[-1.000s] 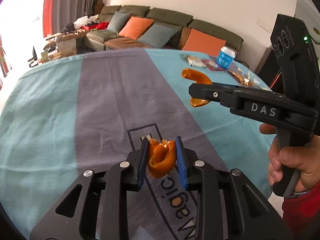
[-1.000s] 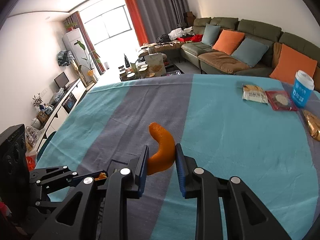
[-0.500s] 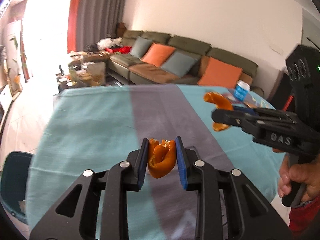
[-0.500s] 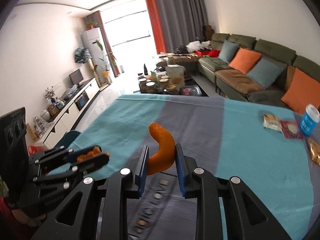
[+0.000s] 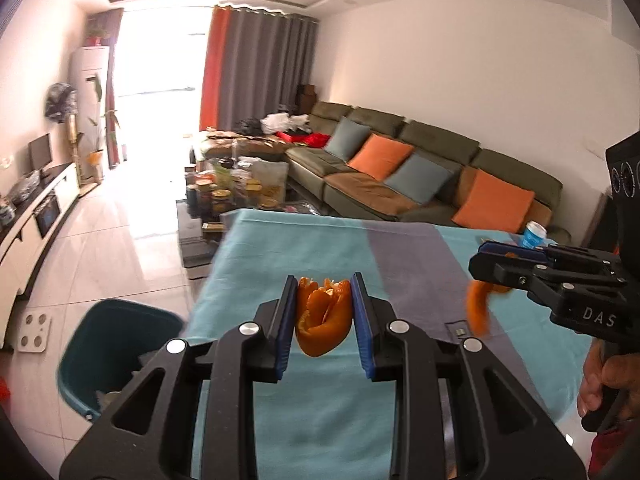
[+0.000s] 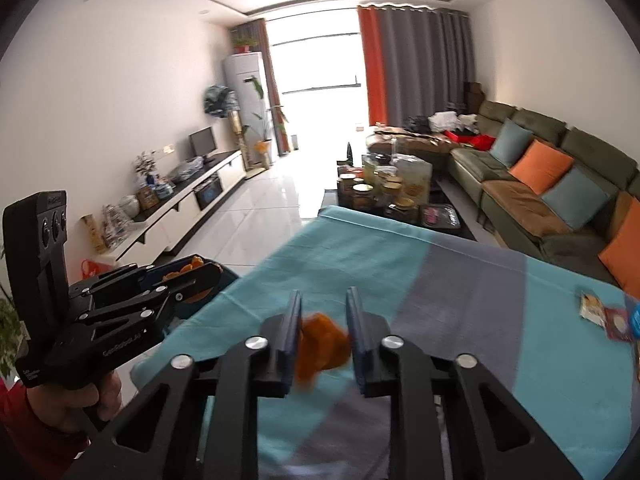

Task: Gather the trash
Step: 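Carry both orange peels from the table over the teal bin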

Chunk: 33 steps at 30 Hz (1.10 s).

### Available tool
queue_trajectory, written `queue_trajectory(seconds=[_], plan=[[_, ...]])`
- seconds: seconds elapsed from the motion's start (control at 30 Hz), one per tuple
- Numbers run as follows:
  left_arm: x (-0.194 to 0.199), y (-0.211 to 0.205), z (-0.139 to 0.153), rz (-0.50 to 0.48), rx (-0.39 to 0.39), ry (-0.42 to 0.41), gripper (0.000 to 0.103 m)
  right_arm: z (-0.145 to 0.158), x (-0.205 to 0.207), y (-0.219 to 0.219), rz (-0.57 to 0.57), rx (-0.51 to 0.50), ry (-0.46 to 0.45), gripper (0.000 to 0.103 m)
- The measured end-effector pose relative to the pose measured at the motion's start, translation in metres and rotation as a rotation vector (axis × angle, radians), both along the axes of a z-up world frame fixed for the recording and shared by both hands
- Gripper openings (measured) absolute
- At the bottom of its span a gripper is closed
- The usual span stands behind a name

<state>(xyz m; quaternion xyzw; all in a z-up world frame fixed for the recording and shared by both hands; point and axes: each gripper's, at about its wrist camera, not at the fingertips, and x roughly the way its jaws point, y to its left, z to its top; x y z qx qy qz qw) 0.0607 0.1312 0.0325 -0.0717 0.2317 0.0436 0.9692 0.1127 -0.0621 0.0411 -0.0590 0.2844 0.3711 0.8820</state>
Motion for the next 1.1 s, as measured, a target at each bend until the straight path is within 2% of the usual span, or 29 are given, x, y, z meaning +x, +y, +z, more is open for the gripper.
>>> queue_trajectory(seconds=[0.1,0.17,0.33,0.43,0.53,0.6,0.63,0.77,0.97,1.03,1.07,1.1], plan=[[-0.010,0.019,0.000,0.045,-0.007,-0.001,0.027,-0.003,0.002,0.022,0.028,-0.031,-0.002,0.008],[-0.017,0.032,-0.002,0.068,-0.035,0.006,0.027,-0.018,0.014,0.038,0.025,-0.077,0.020,0.001],[-0.033,0.051,-0.001,0.118,-0.027,0.003,0.027,-0.037,0.025,0.051,0.011,-0.135,0.054,0.001],[-0.037,0.063,-0.001,0.133,-0.030,0.002,0.027,-0.040,0.019,0.028,-0.026,-0.130,0.080,0.008],[-0.037,0.071,-0.001,0.142,-0.031,-0.001,0.027,-0.058,0.005,0.004,-0.042,-0.168,0.138,0.016],[-0.036,0.073,-0.001,0.144,-0.034,-0.001,0.027,-0.069,-0.006,-0.001,-0.046,-0.199,0.153,0.040],[-0.037,0.075,0.000,0.145,-0.034,-0.002,0.027,-0.074,-0.009,-0.003,-0.048,-0.203,0.164,0.042],[-0.037,0.077,0.001,0.146,-0.032,-0.006,0.027,-0.091,-0.016,-0.001,-0.044,-0.211,0.214,0.042],[-0.038,0.083,0.001,0.170,-0.033,-0.008,0.027,-0.106,-0.018,0.009,-0.025,-0.239,0.223,0.041],[-0.039,0.084,0.001,0.179,-0.032,-0.009,0.028,-0.108,-0.017,0.011,-0.012,-0.245,0.227,0.037],[-0.039,0.083,0.001,0.181,-0.034,-0.012,0.028,-0.111,-0.018,0.014,-0.011,-0.263,0.222,0.029],[-0.039,0.084,0.001,0.185,-0.036,-0.012,0.028,-0.112,-0.018,0.016,-0.008,-0.275,0.221,0.027]])
